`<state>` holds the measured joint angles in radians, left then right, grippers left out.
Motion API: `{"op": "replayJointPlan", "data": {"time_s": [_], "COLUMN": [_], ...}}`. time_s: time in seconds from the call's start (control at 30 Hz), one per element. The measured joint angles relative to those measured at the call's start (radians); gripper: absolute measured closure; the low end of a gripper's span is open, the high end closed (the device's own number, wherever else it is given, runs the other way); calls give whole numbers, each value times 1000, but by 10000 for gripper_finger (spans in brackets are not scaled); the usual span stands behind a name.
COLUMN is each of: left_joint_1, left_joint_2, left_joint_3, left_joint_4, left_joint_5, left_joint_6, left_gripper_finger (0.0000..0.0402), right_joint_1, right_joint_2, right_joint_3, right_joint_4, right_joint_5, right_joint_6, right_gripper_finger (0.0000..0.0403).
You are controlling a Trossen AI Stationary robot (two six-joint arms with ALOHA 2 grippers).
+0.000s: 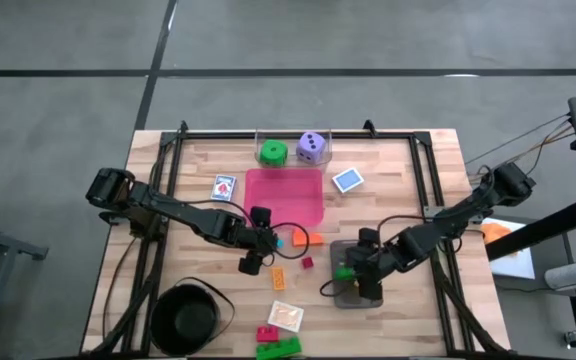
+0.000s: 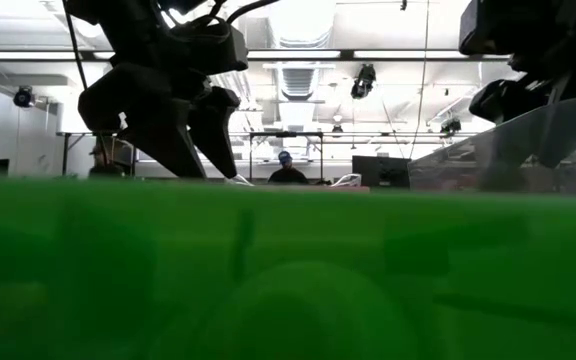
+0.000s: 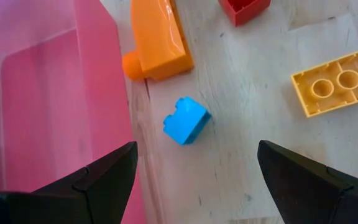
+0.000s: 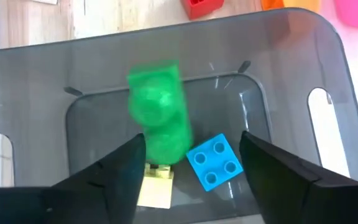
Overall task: Pick & Place Toys
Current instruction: Put the top big green game piece into the black bin, then put the small blue game piece into the black bin
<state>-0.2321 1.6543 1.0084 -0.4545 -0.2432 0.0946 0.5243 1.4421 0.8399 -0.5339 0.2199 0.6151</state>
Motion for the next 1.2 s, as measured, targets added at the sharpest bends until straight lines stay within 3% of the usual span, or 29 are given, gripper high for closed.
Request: {"op": "replayJointPlan", "data": {"time_s": [0.27, 0.47, 0.67, 0.8, 1.0, 1.2], "left_joint_1": [0, 0, 0, 0, -1, -1], "left_joint_2": [0, 0, 0, -2, -2, -2], "left_joint_3": [-6, -80, -149, -166, -165, -165], "left_joint_4": [25, 154, 330, 420, 498, 563], "left_joint_5": [0, 0, 1, 1, 0, 0], "left_joint_6": [-17, -17, -25, -25, -20, -16], "left_gripper_finger": [68, 69, 69, 69, 69, 69], "right_joint_1": [9, 41, 57, 57, 54, 49], "right_joint_2": [-63, -113, -118, -95, -47, 3], "right_joint_3": [7, 7, 7, -5, -116, -279], "right_joint_4": [2, 52, 249, 473, 1002, 1481], "right_joint_5": [26, 176, 325, 370, 361, 335], "right_joint_6": [-1, -61, -236, -415, -701, -830], "right_gripper_finger": [114, 113, 112, 112, 112, 112]}}
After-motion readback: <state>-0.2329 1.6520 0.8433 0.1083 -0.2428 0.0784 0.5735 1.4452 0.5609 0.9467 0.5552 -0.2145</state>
